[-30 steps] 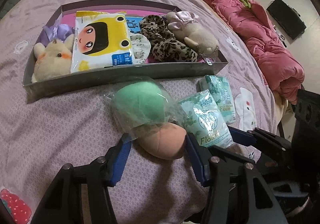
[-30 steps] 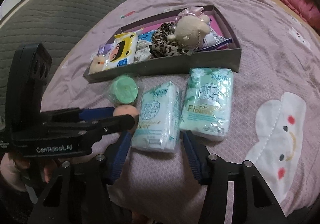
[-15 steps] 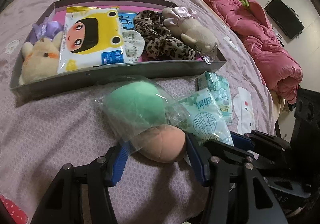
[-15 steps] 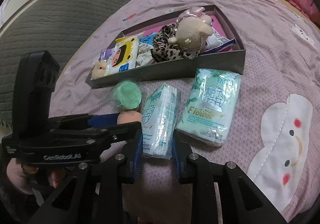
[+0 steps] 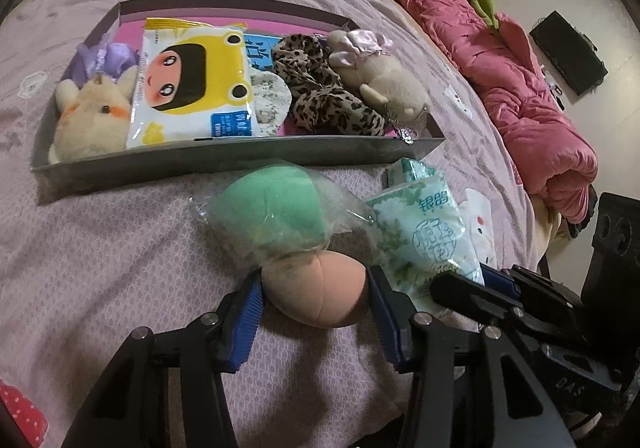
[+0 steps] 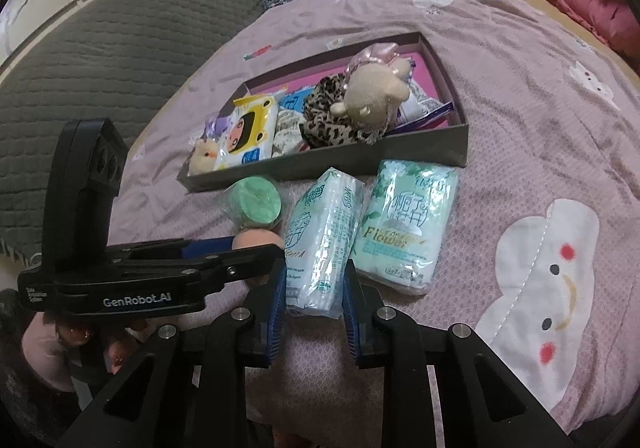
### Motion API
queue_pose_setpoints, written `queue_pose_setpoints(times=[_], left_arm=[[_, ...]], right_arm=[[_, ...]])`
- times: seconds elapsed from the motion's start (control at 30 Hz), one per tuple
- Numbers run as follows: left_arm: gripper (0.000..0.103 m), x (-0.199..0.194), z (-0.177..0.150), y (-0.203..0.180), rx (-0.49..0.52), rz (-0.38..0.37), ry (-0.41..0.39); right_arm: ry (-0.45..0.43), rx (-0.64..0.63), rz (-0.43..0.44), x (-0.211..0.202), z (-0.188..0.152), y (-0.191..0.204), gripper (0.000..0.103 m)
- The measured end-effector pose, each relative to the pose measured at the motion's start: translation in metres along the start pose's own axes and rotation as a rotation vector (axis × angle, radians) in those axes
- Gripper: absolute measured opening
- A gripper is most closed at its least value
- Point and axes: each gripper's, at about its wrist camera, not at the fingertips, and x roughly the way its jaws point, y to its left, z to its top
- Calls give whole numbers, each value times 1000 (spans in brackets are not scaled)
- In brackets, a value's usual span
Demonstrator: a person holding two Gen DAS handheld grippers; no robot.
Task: Organize soft objects
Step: 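Grasp the peach sponge with the left tool while the right tool grasps the white tissue pack, then carry the peach sponge and white tissue pack into the tray with both tools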
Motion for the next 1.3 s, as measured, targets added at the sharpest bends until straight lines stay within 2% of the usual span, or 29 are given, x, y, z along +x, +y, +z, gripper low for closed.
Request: queue_pose_setpoints(times=[0.37, 0.7, 1.3], left_arm=[[51, -32, -10, -9, 12, 3, -46], [51, -71, -12, -2, -10, 17, -125], [51, -113, 18, -11, -3, 81, -245]], right_arm=[[-41, -18, 1, -12, 3, 8, 26], [-95, -26, 7, -27, 10, 15, 26], [-183, -96, -3, -50, 44, 43, 26]])
